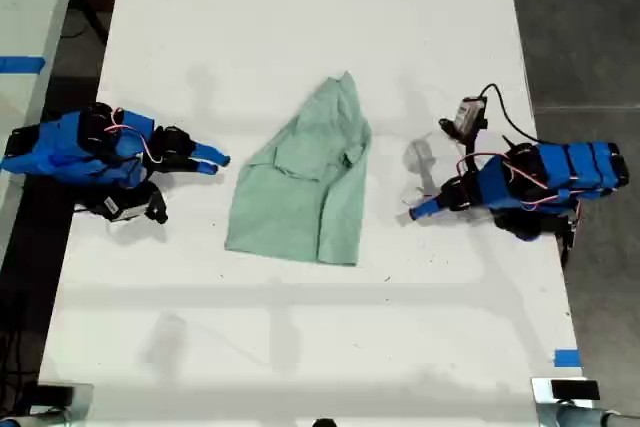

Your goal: Fold t shirt

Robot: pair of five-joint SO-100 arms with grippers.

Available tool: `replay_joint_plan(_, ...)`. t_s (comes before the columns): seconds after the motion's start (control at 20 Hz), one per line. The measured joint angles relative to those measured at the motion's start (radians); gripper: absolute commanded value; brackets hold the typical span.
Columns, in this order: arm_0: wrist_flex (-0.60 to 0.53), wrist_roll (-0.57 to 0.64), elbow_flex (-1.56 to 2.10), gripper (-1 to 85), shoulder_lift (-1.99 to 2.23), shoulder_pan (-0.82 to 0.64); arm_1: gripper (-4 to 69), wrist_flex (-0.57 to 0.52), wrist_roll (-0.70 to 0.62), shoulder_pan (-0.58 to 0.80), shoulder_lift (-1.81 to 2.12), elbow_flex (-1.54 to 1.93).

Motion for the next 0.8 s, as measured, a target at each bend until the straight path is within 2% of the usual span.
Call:
replay_joint_plan(0.05,-0.003,0.000,0.000,12.4,0.000,0.000,18.4,0.000,0.000,0.000,0.000,0.000)
replay_joint_plan(0.1,-0.021,0.049,0.000,12.4,0.000,-0.035,18.4,0.000,0.000,0.000,0.000,0.000)
replay_joint_plan(0.2,-0.032,0.261,0.000,12.4,0.002,-0.121,18.4,0.000,0.000,0.000,0.000,0.000)
replay_joint_plan(0.3,-0.037,0.322,0.000,15.6,0.002,-0.120,18.4,0.000,0.000,0.000,0.000,0.000)
replay_joint_plan(0.4,-0.037,0.262,-0.012,15.6,0.002,-0.097,18.4,0.000,0.000,0.000,0.000,0.000)
replay_joint_plan(0.45,-0.037,0.232,-0.034,15.6,0.002,-0.017,18.4,0.000,0.000,0.000,0.000,0.000)
replay_joint_plan(0.5,-0.037,0.170,-0.037,25.0,0.003,0.072,18.4,0.000,0.000,0.000,0.000,0.000)
replay_joint_plan(0.55,-0.037,0.063,-0.037,19.9,0.003,0.147,18.4,0.000,0.000,0.000,0.000,0.000)
replay_joint_plan(0.6,-0.052,-0.029,-0.038,8.2,0.003,0.218,18.4,0.000,0.000,0.000,0.000,0.000)
replay_joint_plan(0.65,-0.074,-0.043,-0.041,5.3,0.005,0.244,18.4,0.000,0.000,0.000,0.000,0.000)
replay_joint_plan(0.7,-0.081,0.000,-0.041,5.4,0.006,0.221,18.4,0.000,0.000,0.000,0.000,0.000)
replay_joint_plan(0.75,-0.074,0.029,-0.041,0.8,0.006,0.215,18.4,0.000,0.000,0.000,0.000,0.000)
replay_joint_plan(0.8,-0.071,0.008,-0.041,-0.1,0.006,0.221,18.4,0.000,0.000,0.000,0.000,0.000)
